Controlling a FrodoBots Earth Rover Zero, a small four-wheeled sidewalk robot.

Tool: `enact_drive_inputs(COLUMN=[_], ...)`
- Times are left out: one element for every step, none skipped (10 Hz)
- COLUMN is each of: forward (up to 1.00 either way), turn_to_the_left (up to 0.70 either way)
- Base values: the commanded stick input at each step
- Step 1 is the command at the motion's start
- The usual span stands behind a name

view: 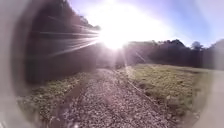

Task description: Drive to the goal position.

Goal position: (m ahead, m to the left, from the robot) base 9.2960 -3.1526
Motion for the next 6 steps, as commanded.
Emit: enact_drive_inputs(forward=[0.85, 0.85, 0.85, 0.85, 0.85, 0.85], turn_to_the_left=[0.02, 0.02, 0.02, 0.01, 0.00, 0.00])
